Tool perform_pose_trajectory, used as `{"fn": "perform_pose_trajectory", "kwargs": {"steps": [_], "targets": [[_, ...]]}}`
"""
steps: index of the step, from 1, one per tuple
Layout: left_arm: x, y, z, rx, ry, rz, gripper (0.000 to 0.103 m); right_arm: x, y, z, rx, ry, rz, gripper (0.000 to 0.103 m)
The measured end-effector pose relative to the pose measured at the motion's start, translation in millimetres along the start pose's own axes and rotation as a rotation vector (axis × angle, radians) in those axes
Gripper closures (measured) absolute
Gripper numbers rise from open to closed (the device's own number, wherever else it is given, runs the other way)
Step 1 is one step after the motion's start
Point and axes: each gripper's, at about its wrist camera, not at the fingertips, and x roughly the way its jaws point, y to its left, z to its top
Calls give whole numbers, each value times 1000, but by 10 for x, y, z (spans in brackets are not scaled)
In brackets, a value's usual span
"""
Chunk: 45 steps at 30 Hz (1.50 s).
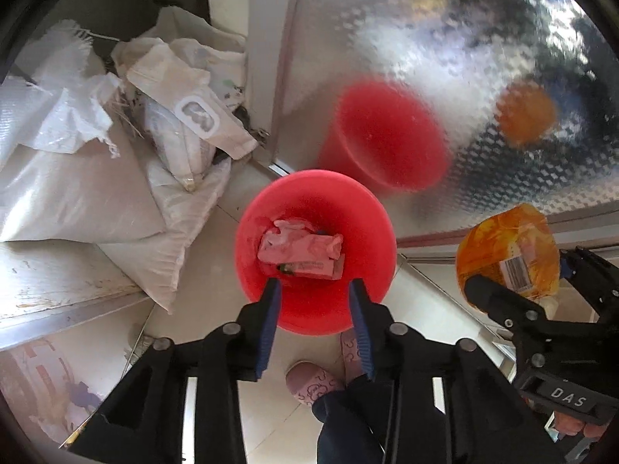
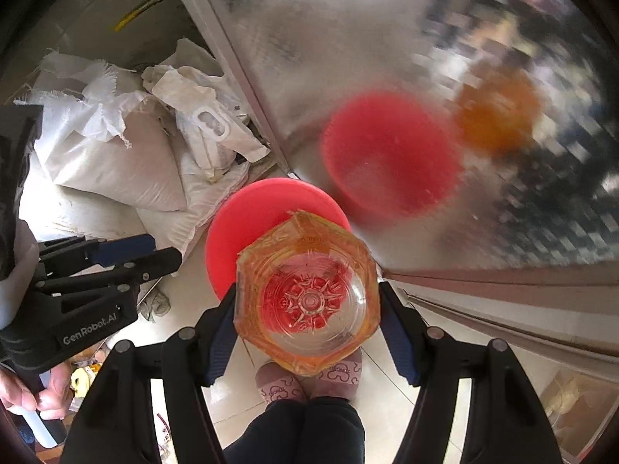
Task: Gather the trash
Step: 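Open the left gripper to drop the white gloves into the red bucket, then open the right gripper to drop the orange cup into the red bucket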
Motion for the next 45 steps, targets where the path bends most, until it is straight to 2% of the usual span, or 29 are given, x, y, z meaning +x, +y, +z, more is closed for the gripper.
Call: {"fn": "perform_pose_trajectory", "kwargs": {"steps": [7, 11, 14, 17, 20, 24, 28, 29, 30, 31, 38, 45], "targets": [[-41, 191, -7, -26, -7, 22, 66, 29, 103, 61, -61, 9, 14, 38], [-34, 334, -48, -59, 1, 43, 45, 89, 209, 111, -111, 16, 24, 38], [-14, 453, -81, -98, 25, 17, 44, 101, 286, 130, -164, 4, 20, 38], [-14, 509, -111, -95, 21, 58, 36, 139, 338, 155, -194, 13, 33, 38], [-33, 536, -156, -96, 15, 89, 34, 158, 369, 164, -214, 25, 32, 38], [-82, 596, -220, -113, 4, 97, 29, 140, 423, 153, -263, 19, 19, 38], [-133, 599, -269, -111, 1, 111, 29, 105, 442, 123, -279, 23, 1, 36], [-167, 601, -283, -112, -1, 116, 29, 100, 461, 123, -278, 24, -5, 31], [-209, 596, -299, -114, -4, 120, 29, 87, 460, 114, -277, 25, -6, 21], [-246, 590, -313, -117, -9, 119, 29, 70, 471, 117, -273, 23, -4, 18], [-664, 521, -414, -153, -42, 133, 29, -266, 538, 81, -295, 3, 2, 14], [-1490, 342, -544, -189, -82, 141, 29, -997, 635, 19, -325, -44, -10, 13]]}}
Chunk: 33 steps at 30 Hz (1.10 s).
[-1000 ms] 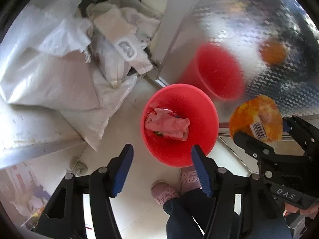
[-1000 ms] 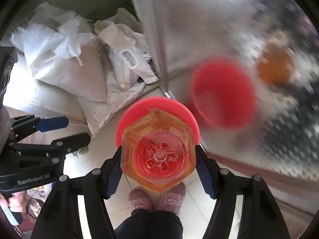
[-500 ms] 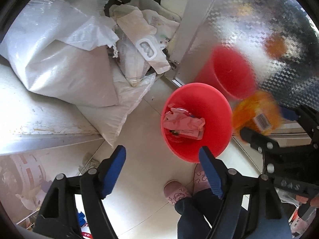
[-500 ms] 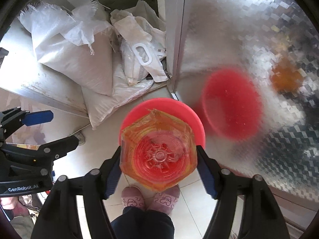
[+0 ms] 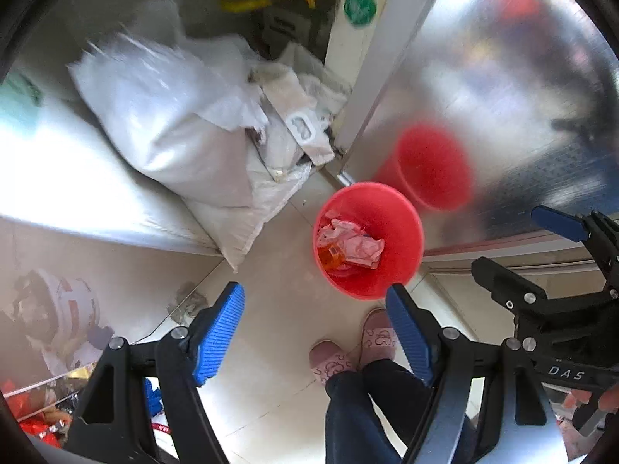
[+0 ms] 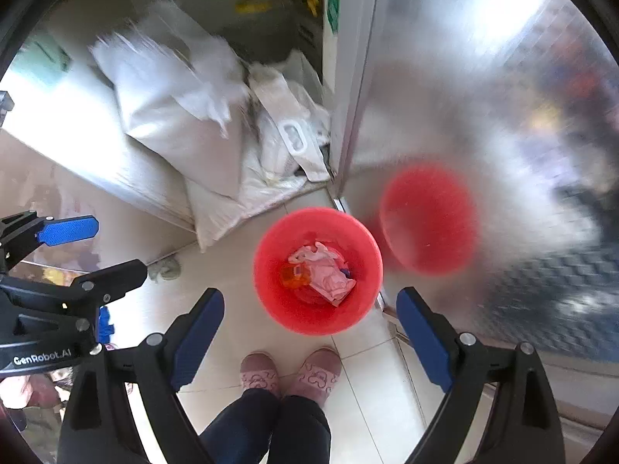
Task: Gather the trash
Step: 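Open the right gripper to drop the orange cup into the red bucket, then raise both tools back up over the counter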
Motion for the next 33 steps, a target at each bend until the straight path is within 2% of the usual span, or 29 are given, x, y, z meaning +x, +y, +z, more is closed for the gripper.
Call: {"fn": "perform_pose_trajectory", "kwargs": {"steps": [9, 14, 25, 33], "targets": [[-1452, -171, -17, 37, -133, 33, 29, -1367, 113, 51, -14, -110, -33, 10], [-2068, -289, 39, 63, -206, 38, 29, -1950, 137, 106, -3, -173, -45, 10], [-2847, -515, 406, 103, -289, -18, 29, -2819, 17, 281, 64, -303, -129, 10], [-3216, -767, 800, 170, -344, 18, 24, -3181, -246, 482, 129, -354, -157, 8]]}}
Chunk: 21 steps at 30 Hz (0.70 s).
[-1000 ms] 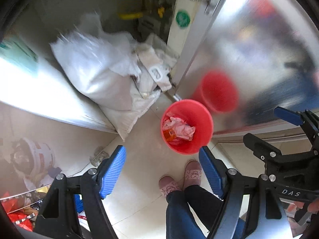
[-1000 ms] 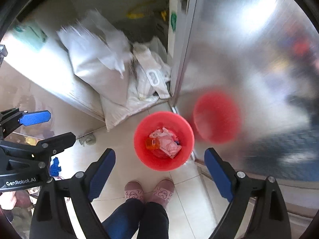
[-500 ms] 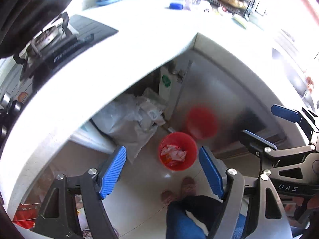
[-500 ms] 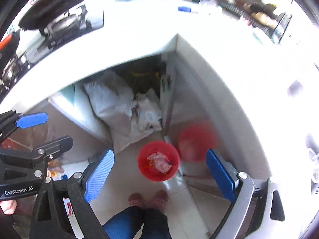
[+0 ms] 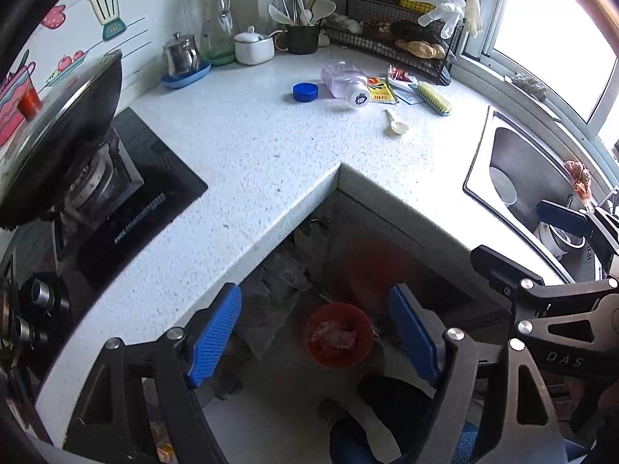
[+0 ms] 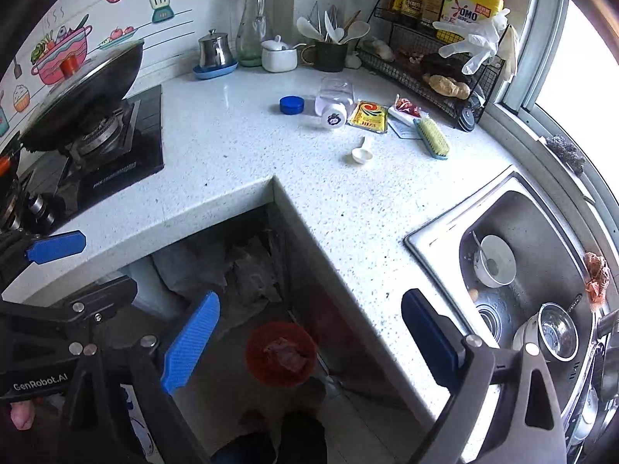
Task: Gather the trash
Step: 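Raise both tools back up over the counter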
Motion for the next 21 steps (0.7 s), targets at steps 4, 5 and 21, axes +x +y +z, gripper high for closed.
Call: {"fn": "perform_pose_trajectory", "kwargs": {"steps": [4, 5, 21], "targets": [[68, -58, 332, 26, -10, -8, 21, -36, -157, 214, 11, -23, -17, 8], [84, -87, 421, 35, -18, -6, 21, -39, -215, 262, 16, -28, -21, 8], [836, -412, 1952, 1, 12, -18, 21, 553, -1134, 1302, 58, -21, -19, 8]]}}
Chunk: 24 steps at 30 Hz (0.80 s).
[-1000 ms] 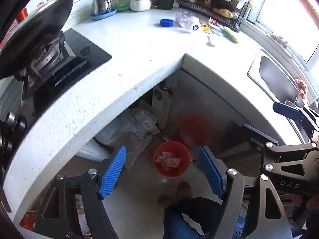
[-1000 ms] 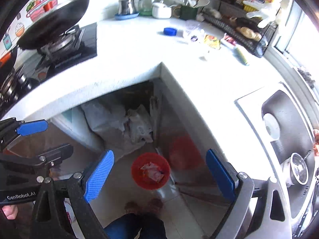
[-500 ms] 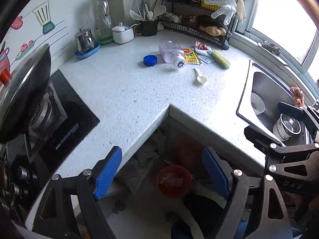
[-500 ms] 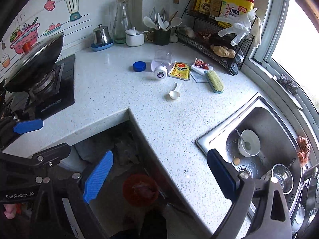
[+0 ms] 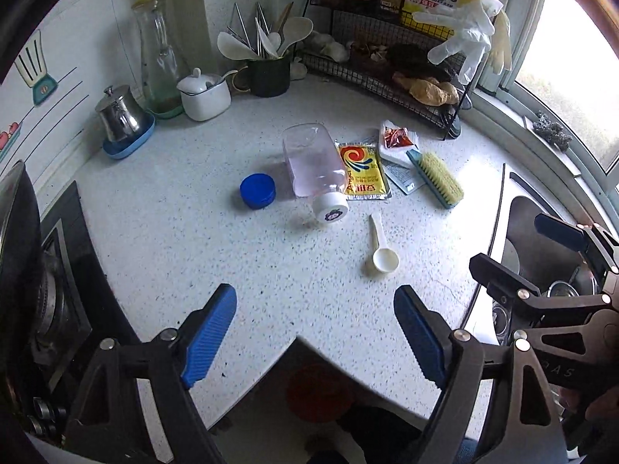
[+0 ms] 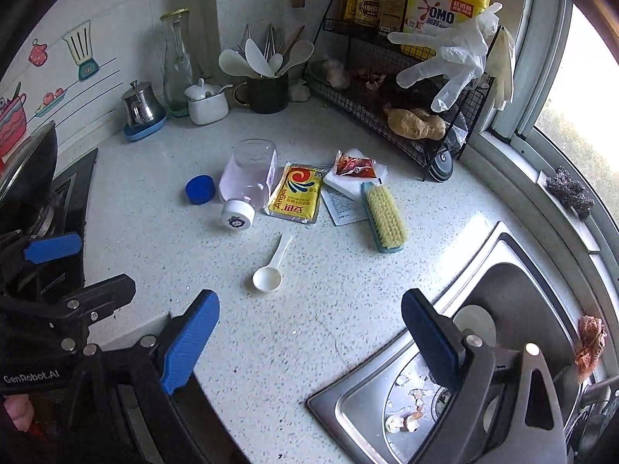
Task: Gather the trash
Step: 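Raise both tools back up over the counter, then grasp the clear plastic bottle with the left gripper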
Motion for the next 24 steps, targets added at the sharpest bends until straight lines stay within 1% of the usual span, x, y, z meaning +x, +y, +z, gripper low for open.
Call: {"fn": "perform_pose_trajectory", "kwargs": {"steps": [3, 8, 12, 15, 21, 24], "targets": [[119, -54, 230, -9, 1, 25, 21, 107, -163, 169, 1, 18, 10, 8], [365, -86, 550, -21, 40, 11, 21, 275, -336, 395, -16, 36, 21, 8], [588, -98, 790, -10, 62, 26, 21, 485, -473, 574, 9, 62, 29, 8], [782, -98, 968, -13, 89, 16, 21, 619, -539, 683, 27, 86, 35, 8], [1205, -93, 1195, 18, 144, 5, 21, 901, -638, 854, 63, 121, 26, 8], [1455, -40, 1273, 9, 181, 18, 21, 1069, -653, 898, 70, 149, 22, 8]]}}
